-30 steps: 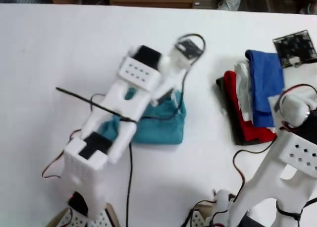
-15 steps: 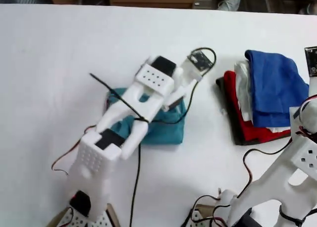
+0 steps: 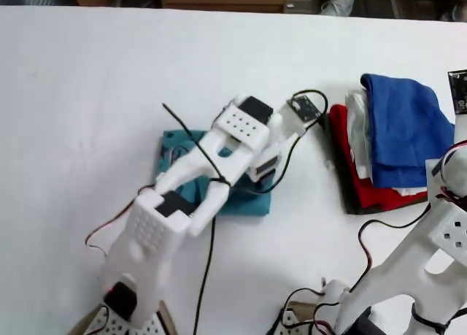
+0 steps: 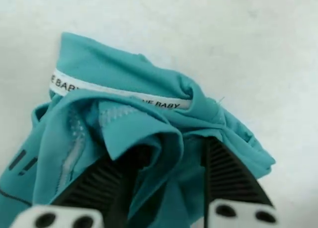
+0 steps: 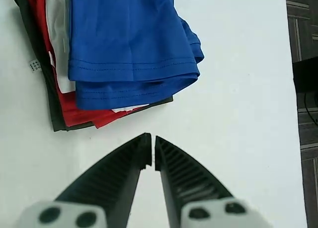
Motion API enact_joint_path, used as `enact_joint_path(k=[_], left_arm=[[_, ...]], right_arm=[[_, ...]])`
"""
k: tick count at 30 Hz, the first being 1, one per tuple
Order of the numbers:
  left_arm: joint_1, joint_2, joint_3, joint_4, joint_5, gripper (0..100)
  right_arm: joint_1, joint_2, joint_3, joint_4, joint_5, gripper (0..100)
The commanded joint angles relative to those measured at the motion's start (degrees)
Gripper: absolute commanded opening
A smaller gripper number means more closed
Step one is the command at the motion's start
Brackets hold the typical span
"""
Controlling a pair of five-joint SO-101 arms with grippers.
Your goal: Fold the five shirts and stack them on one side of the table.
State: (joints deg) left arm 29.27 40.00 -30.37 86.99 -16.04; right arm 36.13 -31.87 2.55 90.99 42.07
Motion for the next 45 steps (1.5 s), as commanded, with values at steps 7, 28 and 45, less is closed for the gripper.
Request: enact_joint_path(k=[7, 28, 45], left_arm=[[-6.9, -18.0, -0.7, 3.3, 0.2, 21], [-24.4, -18.2, 8.0, 4.9, -3.6, 7], [-21.4, -18.7, 24.0, -2.4, -3.9, 7]], right_arm=[[0.1, -1.9, 3.1, 0.2, -0.4, 2.4], [-3.6, -1.9, 4.5, -0.2, -0.4, 2.3], [-3.6, -1.6, 7.9, -5.8, 0.0, 2.3]])
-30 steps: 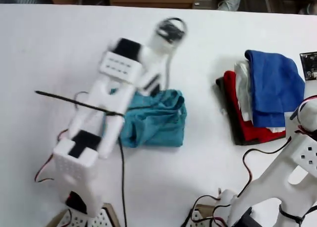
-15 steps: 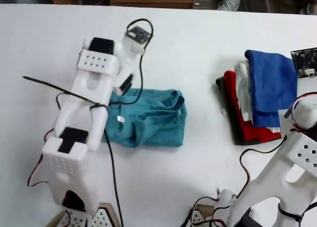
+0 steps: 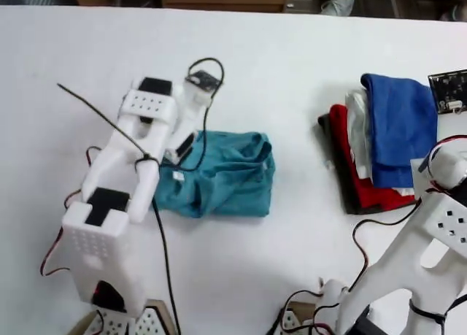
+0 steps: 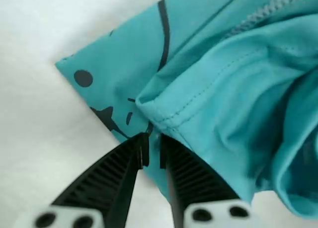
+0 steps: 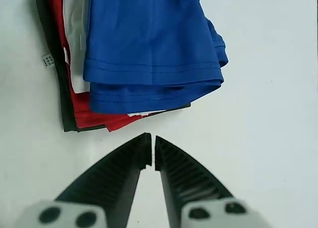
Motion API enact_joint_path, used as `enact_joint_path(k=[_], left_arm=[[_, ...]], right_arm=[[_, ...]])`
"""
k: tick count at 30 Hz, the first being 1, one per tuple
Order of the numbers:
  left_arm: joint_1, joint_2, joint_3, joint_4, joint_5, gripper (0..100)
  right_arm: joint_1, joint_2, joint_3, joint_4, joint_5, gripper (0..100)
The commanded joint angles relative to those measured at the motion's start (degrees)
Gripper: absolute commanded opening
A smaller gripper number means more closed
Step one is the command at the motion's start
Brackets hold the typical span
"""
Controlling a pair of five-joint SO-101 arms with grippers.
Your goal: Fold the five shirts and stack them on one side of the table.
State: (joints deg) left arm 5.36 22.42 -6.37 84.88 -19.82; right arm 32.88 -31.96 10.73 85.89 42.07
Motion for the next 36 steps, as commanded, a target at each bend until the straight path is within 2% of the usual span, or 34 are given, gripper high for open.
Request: enact_joint_path(k=[1, 9, 17, 20, 24, 31, 36], left_arm=[[3.8, -1.2, 0.0, 0.0, -0.1, 7], [12.6, -1.4, -1.5, 5.2, 0.3, 7], [17.1, -1.4, -14.7, 16.8, 0.3, 7], [18.7, -3.0, -15.9, 17.2, 0.4, 7], [16.3, -6.6, -15.7, 15.4, -0.2, 7], [3.3, -4.7, -9.0, 6.1, -0.7, 7], [1.5, -1.2, -3.1, 1.1, -3.1, 7]], right_arm=[[-0.3, -1.5, -0.3, -0.7, 0.0, 2.3], [-0.3, -1.4, -0.3, -1.5, 0.0, 2.3], [0.1, -1.3, 1.6, -4.3, -0.4, 2.3], [0.1, -1.3, 3.9, -5.9, -0.4, 2.3], [0.1, -1.3, 4.9, -6.5, -0.4, 2.3], [0.1, -1.5, 4.7, -6.5, -0.1, 2.3], [0.0, -1.7, 4.7, -6.8, -0.1, 2.3]])
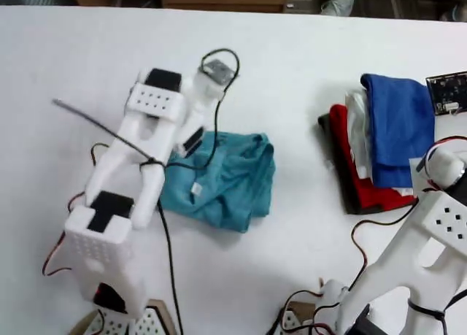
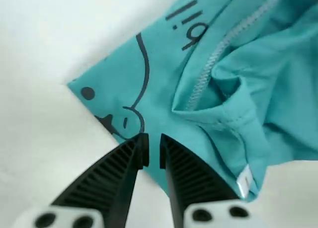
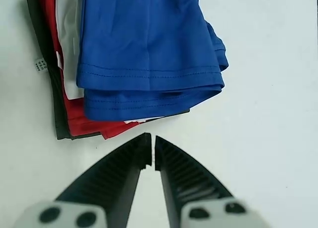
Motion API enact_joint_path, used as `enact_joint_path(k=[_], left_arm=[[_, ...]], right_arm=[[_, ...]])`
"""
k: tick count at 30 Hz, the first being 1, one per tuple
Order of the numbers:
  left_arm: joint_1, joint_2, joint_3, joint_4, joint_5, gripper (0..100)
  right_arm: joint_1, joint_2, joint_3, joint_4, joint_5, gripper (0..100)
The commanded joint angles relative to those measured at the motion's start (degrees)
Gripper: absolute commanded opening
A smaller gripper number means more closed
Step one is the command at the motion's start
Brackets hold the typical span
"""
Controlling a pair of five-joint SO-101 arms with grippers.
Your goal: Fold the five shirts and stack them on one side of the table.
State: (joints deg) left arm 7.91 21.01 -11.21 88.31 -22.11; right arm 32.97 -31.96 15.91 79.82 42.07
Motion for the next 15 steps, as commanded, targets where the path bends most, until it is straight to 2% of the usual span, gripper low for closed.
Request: enact_joint_path(k=[1, 7, 15], left_arm=[[-1.1, 0.7, 2.4, -2.9, -0.8, 7], [3.2, 1.8, 3.4, -3.9, -0.6, 7], [13.8, 1.3, 2.6, -2.3, 2.5, 7]], right_arm=[[-0.1, -1.7, -0.5, -0.7, -0.1, 2.3], [-0.3, -1.6, -0.5, -0.7, -0.1, 2.3], [1.0, -1.3, -0.4, -2.3, -0.4, 2.3]])
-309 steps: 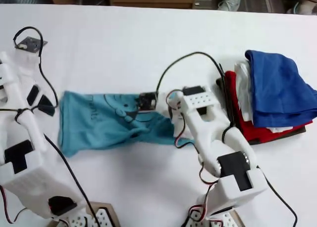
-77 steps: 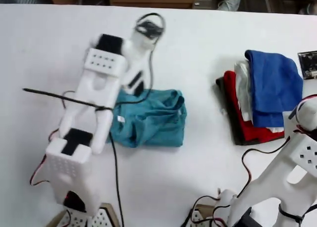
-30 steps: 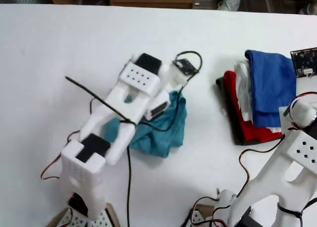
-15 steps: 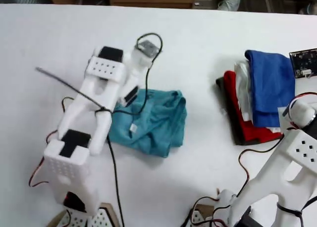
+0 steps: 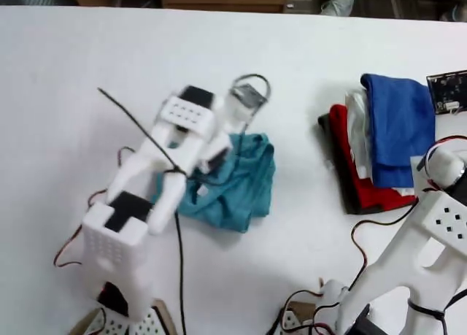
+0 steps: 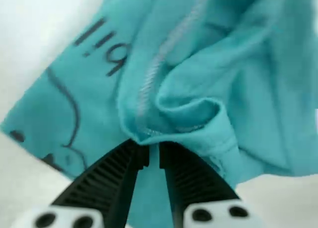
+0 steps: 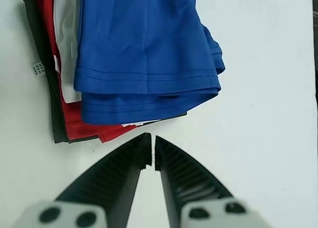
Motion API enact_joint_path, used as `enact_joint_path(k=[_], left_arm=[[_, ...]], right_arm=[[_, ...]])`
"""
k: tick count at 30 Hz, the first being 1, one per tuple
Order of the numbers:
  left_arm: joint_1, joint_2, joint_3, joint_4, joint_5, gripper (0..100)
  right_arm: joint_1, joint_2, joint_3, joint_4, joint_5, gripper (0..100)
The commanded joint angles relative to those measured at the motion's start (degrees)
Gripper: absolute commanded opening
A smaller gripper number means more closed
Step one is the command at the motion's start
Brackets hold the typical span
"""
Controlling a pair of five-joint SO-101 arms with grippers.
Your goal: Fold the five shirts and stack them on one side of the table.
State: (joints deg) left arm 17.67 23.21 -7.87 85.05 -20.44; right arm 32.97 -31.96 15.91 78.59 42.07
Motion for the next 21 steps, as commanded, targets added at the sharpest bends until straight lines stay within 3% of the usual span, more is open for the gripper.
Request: enact_joint_path(k=[1, 12, 16, 21], left_arm=[[5.2, -0.9, -1.9, 1.9, 0.9, 7], [12.9, -0.9, -20.4, 16.4, 3.3, 7], [6.3, -0.3, -23.3, 15.4, 3.2, 7], [-3.2, 2.5, -17.5, 10.1, 3.2, 7]], right_arm=[[1.4, -1.3, -0.4, -1.1, -0.4, 2.3], [2.9, -1.3, -0.4, -1.1, -0.4, 2.3], [2.9, -1.7, -0.4, -1.1, -0.4, 2.3], [4.6, -1.7, -0.5, -1.1, 0.0, 2.3]])
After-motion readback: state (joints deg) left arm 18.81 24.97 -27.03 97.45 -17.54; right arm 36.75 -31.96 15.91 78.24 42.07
